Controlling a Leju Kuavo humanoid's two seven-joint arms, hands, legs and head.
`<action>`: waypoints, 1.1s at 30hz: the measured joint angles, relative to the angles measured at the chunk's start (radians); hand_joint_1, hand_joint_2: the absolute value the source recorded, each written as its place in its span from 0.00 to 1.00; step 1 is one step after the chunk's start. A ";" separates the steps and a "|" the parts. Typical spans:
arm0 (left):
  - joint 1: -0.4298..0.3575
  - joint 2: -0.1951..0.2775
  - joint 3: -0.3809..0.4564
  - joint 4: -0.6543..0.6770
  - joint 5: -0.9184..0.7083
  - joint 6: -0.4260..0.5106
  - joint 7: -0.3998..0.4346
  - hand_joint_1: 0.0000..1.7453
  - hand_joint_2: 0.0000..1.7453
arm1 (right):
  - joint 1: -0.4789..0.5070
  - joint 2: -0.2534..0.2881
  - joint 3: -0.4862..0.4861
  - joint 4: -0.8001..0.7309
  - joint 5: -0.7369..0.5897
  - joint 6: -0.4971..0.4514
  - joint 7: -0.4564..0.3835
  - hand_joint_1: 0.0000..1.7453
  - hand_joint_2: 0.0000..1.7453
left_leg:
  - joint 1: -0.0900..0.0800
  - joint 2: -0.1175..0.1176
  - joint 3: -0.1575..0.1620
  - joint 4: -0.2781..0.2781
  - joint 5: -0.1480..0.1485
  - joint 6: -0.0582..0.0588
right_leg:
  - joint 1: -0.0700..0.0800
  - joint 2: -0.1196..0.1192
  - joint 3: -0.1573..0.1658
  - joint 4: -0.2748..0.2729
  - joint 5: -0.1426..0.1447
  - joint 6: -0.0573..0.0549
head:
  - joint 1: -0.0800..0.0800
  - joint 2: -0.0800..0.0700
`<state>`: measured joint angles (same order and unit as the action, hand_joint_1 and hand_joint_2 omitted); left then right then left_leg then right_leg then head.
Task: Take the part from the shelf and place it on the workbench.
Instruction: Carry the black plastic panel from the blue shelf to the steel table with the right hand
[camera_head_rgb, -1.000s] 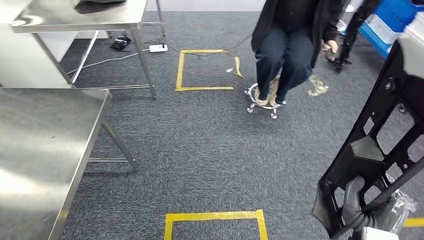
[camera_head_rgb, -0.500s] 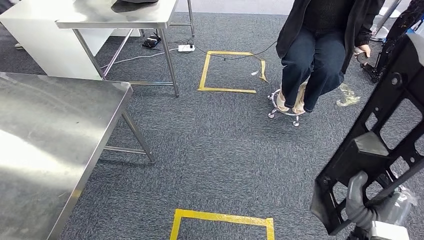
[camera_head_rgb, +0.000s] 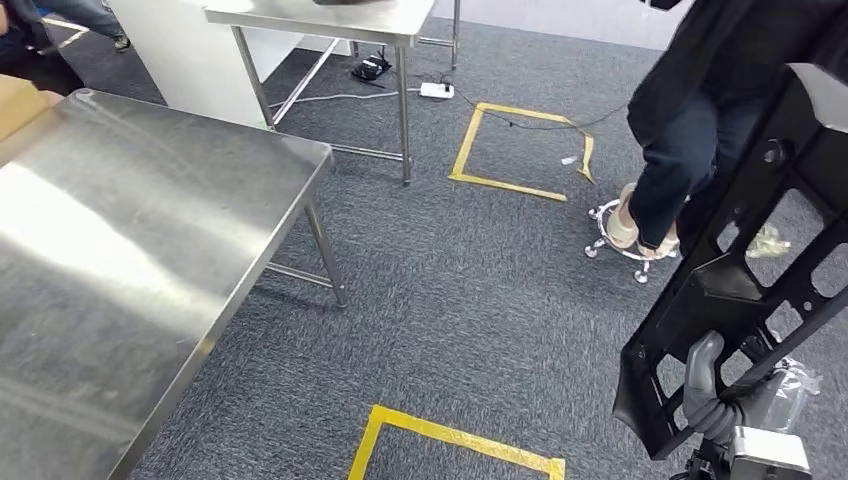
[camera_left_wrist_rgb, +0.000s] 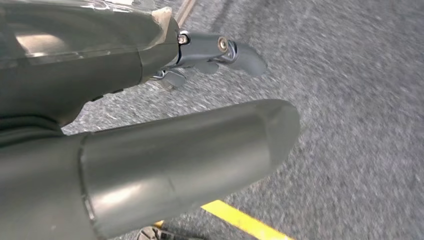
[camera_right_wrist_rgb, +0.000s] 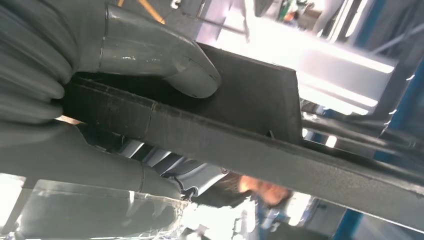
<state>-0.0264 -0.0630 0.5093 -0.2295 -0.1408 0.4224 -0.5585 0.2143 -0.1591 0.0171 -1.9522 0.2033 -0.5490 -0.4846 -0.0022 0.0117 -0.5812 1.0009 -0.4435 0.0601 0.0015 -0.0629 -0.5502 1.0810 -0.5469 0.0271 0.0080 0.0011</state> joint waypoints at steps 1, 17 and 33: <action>-0.001 -0.001 0.000 0.000 0.000 -0.001 0.000 0.00 0.00 | 0.002 -0.002 0.000 0.000 0.000 -0.002 0.000 1.00 1.00 | 0.001 -0.011 -0.001 -0.002 0.002 0.002 | -0.004 0.032 -0.028 0.062 -0.027 -0.002 | 0.002 0.000; 0.016 -0.011 0.017 0.005 -0.002 0.010 0.019 0.00 0.00 | 0.012 -0.008 -0.014 0.009 -0.019 0.000 0.003 1.00 1.00 | 0.012 -0.035 -0.120 0.201 -0.093 -0.058 | -0.029 0.052 0.025 -0.069 0.049 -0.006 | -0.009 0.000; 0.011 -0.012 0.018 0.005 -0.005 0.010 0.017 0.00 0.00 | 0.024 -0.013 -0.036 0.006 -0.039 -0.002 -0.009 1.00 1.00 | 0.004 -0.033 -0.006 0.005 -0.001 0.003 | -0.011 0.052 -0.073 0.161 -0.067 0.004 | 0.001 0.000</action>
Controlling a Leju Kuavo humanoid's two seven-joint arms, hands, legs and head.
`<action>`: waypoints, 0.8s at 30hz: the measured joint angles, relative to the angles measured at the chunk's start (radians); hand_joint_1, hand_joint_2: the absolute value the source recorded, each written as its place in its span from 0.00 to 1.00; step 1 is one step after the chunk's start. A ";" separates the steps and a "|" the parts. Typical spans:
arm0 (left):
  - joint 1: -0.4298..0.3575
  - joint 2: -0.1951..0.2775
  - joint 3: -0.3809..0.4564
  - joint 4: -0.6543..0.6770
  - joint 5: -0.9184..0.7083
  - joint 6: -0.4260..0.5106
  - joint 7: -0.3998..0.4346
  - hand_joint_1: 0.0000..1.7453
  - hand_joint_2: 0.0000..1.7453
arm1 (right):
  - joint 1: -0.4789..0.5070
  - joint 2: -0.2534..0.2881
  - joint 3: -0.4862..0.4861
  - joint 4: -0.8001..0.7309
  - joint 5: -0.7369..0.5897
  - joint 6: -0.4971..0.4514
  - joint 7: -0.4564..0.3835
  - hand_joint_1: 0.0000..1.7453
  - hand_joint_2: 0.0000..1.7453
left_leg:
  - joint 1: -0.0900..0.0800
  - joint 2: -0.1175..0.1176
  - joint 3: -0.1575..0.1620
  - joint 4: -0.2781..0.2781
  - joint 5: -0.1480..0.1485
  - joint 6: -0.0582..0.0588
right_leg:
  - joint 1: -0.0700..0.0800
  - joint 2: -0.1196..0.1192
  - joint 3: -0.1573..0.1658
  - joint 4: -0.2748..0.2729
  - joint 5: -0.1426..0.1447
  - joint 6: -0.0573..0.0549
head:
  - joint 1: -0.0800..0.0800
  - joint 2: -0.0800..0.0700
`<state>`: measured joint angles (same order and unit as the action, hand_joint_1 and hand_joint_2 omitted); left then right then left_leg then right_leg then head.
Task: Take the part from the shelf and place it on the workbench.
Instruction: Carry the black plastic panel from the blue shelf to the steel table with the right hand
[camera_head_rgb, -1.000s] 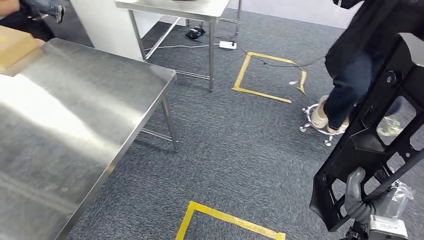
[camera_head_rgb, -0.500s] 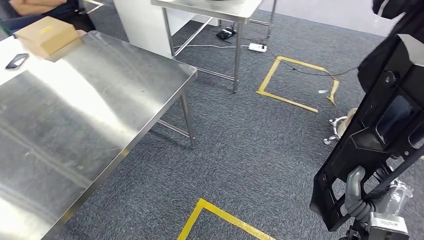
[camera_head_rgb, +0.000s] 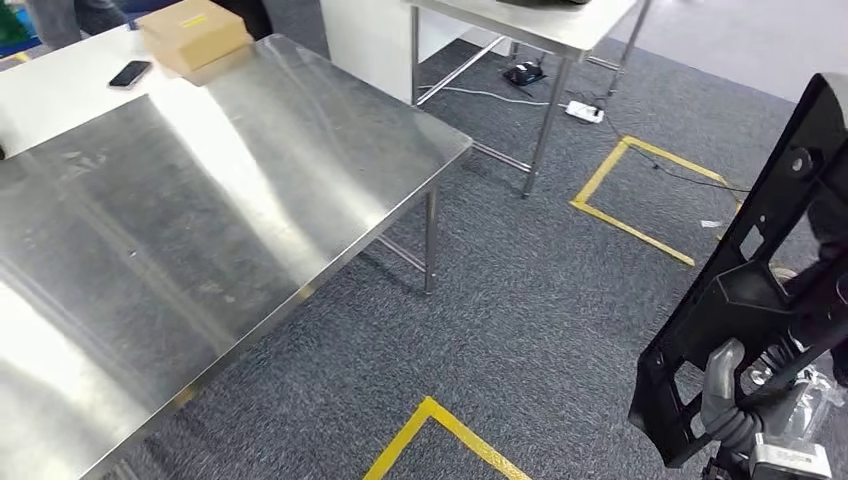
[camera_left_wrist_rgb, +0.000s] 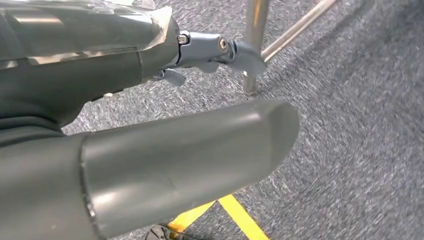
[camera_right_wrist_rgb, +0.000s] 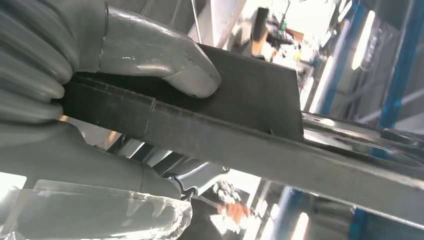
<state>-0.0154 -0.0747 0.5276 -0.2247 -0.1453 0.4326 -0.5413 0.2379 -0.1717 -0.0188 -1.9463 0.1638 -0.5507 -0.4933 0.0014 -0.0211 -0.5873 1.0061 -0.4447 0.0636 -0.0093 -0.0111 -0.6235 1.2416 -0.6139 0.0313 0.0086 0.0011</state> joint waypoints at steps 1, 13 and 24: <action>0.000 0.000 0.000 0.000 0.000 0.000 0.000 0.00 0.00 | 0.001 0.000 -0.001 0.000 0.000 0.000 0.000 1.00 1.00 | 0.000 -0.014 -0.001 0.000 0.000 0.000 | -0.002 0.005 -0.024 0.045 -0.011 0.004 | 0.000 0.000; 0.009 0.000 0.000 0.000 -0.004 -0.004 -0.001 0.00 0.00 | 0.001 -0.003 -0.005 0.002 -0.026 -0.003 -0.012 1.00 1.00 | 0.004 -0.039 -0.053 0.089 -0.046 -0.050 | -0.023 0.013 0.094 -0.231 0.121 -0.001 | -0.007 0.000; -0.005 0.009 -0.004 0.000 -0.052 -0.033 -0.003 0.00 0.00 | 0.092 0.009 -0.025 -0.042 -0.025 -0.048 -0.027 1.00 1.00 | -0.011 0.091 -0.007 0.024 -0.024 -0.036 | 0.002 -0.123 0.110 -0.231 0.099 0.002 | -0.009 0.000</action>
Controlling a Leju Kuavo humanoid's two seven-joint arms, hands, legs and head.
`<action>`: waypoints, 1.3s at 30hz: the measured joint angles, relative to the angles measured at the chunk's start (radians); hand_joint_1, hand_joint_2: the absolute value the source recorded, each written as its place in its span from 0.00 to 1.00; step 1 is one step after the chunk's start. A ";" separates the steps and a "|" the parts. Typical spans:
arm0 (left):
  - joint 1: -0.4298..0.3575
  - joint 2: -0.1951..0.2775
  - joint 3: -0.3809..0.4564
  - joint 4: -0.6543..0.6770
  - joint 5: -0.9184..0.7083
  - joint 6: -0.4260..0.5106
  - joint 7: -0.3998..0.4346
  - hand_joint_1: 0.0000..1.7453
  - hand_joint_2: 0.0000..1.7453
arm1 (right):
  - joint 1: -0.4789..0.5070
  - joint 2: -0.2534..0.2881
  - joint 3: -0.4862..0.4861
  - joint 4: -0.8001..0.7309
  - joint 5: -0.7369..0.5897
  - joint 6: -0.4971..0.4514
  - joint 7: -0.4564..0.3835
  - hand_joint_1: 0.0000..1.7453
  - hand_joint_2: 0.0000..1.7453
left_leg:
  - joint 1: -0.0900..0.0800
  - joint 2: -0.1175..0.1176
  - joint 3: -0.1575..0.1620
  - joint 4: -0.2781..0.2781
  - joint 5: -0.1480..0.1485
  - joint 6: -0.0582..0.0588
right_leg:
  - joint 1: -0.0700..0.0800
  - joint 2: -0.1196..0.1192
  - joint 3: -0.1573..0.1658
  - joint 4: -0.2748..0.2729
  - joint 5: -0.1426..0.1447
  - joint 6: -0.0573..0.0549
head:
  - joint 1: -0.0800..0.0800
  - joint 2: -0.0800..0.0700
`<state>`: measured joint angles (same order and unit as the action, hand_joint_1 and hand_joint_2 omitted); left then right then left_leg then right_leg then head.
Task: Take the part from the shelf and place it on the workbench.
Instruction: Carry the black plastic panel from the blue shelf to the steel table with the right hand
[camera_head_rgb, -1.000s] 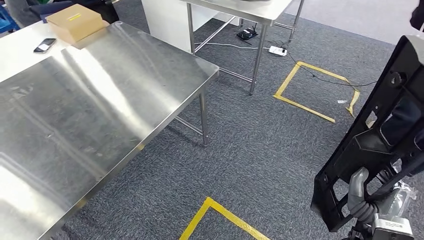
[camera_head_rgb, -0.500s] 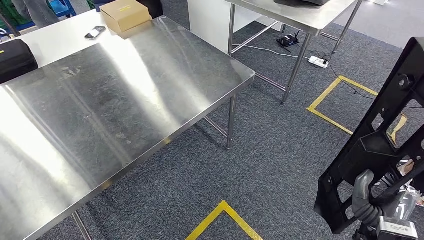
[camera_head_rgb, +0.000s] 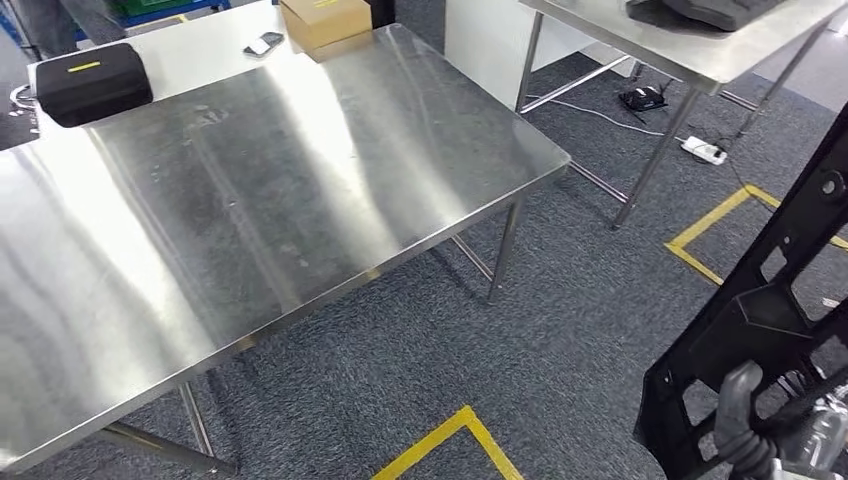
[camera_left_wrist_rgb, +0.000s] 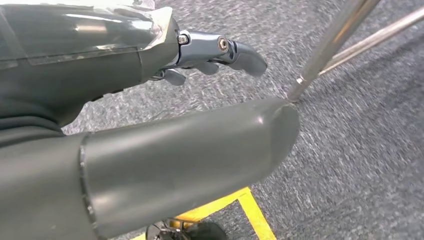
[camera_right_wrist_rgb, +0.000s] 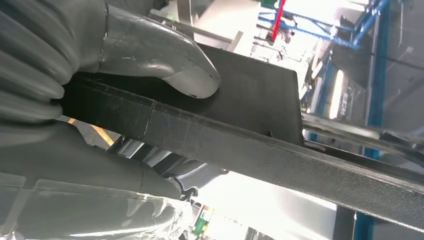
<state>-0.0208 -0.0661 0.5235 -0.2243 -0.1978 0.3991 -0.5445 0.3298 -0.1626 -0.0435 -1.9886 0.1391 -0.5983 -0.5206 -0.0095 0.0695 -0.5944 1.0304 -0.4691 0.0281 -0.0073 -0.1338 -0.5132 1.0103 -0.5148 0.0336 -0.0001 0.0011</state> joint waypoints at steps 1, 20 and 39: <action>0.000 0.001 0.000 0.000 -0.003 -0.002 0.000 0.00 0.00 | 0.009 0.002 0.000 -0.007 0.004 -0.001 0.001 1.00 1.00 | 0.001 -0.013 0.001 -0.004 0.002 0.006 | 0.002 -0.011 0.003 -0.002 -0.002 0.004 | 0.001 0.000; -0.008 0.001 -0.020 0.001 -0.016 -0.007 -0.005 0.00 0.00 | 0.052 0.031 0.000 -0.049 0.047 0.011 0.027 1.00 1.00 | 0.015 -0.145 -0.019 0.028 -0.009 -0.014 | -0.024 0.152 -0.012 0.000 0.014 0.008 | 0.002 0.000; -0.001 -0.001 -0.014 0.001 0.000 -0.004 -0.012 0.00 0.00 | 0.009 0.028 0.007 -0.040 0.040 0.033 0.027 1.00 1.00 | 0.005 -0.096 0.004 -0.022 0.020 0.038 | 0.001 0.127 -0.125 0.267 -0.118 0.004 | 0.002 0.000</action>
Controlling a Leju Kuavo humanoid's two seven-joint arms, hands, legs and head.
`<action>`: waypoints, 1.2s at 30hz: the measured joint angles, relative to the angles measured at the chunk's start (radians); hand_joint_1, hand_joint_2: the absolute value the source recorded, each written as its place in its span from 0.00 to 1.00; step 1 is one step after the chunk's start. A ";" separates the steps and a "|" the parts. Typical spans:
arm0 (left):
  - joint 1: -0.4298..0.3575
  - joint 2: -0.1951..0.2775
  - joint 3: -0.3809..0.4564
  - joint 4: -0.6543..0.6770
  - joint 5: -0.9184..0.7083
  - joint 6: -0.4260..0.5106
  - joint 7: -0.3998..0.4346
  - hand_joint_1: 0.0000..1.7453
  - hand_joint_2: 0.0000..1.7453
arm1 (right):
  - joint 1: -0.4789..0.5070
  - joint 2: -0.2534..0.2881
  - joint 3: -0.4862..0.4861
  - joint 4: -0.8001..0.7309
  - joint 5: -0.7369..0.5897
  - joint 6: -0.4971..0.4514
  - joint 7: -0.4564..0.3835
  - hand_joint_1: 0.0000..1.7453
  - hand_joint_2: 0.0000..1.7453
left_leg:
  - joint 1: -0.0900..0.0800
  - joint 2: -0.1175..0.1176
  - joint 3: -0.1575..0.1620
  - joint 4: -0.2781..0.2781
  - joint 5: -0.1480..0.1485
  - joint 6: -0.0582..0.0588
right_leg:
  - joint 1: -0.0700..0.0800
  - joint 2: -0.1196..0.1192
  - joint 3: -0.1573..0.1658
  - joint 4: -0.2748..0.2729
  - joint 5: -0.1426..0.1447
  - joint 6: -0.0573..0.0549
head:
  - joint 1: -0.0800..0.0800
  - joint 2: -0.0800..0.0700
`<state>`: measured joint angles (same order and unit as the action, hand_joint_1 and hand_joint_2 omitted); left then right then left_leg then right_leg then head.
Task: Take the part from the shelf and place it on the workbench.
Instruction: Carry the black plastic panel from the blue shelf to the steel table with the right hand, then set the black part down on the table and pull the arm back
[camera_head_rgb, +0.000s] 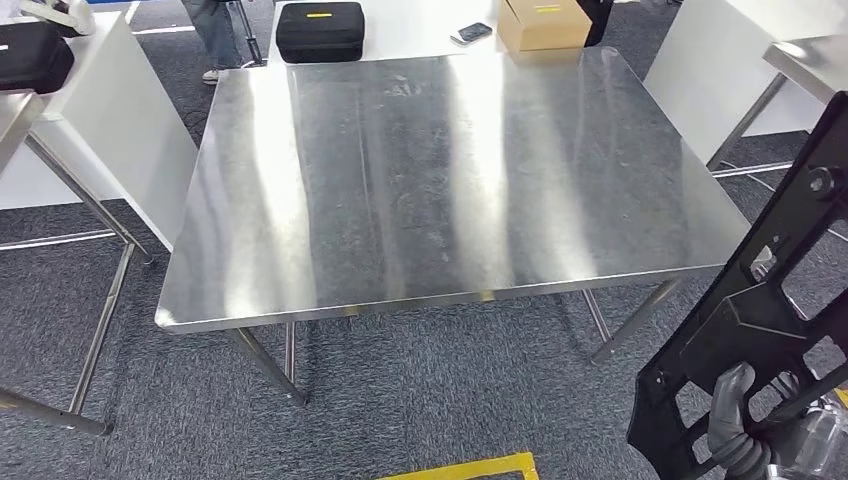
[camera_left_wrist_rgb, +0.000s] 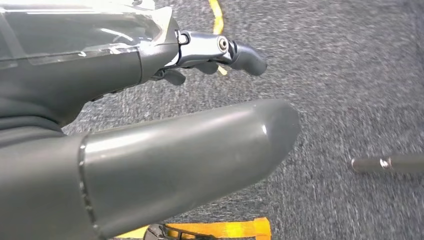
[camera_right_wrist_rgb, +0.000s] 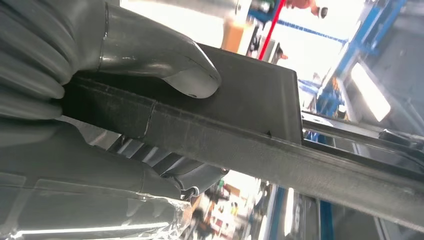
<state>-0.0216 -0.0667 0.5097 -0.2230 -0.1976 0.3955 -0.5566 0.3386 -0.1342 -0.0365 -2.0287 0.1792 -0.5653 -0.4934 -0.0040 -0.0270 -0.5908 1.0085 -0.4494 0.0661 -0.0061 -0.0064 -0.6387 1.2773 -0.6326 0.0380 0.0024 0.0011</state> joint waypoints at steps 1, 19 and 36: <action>0.001 0.000 0.000 0.000 0.000 0.000 0.000 0.00 0.00 | 0.000 0.000 0.001 0.002 0.000 0.000 0.000 1.00 1.00 | 0.000 -0.016 0.000 0.000 0.000 0.000 | -0.002 0.002 -0.015 0.024 0.000 0.006 | 0.000 0.000; 0.007 0.000 0.013 -0.001 0.004 0.005 0.003 0.00 0.00 | -0.048 0.000 0.003 0.032 -0.003 0.016 0.005 1.00 1.00 | 0.007 0.031 -0.082 0.161 -0.053 -0.052 | -0.013 -0.065 0.119 -0.269 0.125 -0.025 | -0.012 0.000; 0.006 -0.005 0.018 -0.003 0.003 0.005 0.004 0.00 0.00 | -0.100 0.003 0.012 0.065 -0.036 0.008 -0.037 1.00 1.00 | 0.005 -0.008 0.014 0.003 -0.015 -0.022 | -0.019 0.003 0.079 -0.236 0.131 0.043 | -0.002 0.000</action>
<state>-0.0154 -0.0715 0.5276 -0.2258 -0.1950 0.4002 -0.5529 0.2389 -0.1310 -0.0248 -1.9634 0.1433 -0.5578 -0.5308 0.0013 -0.0345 -0.5763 1.0118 -0.4640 0.0439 -0.0254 -0.0031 -0.5593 1.0410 -0.5014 0.0812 0.0007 0.0011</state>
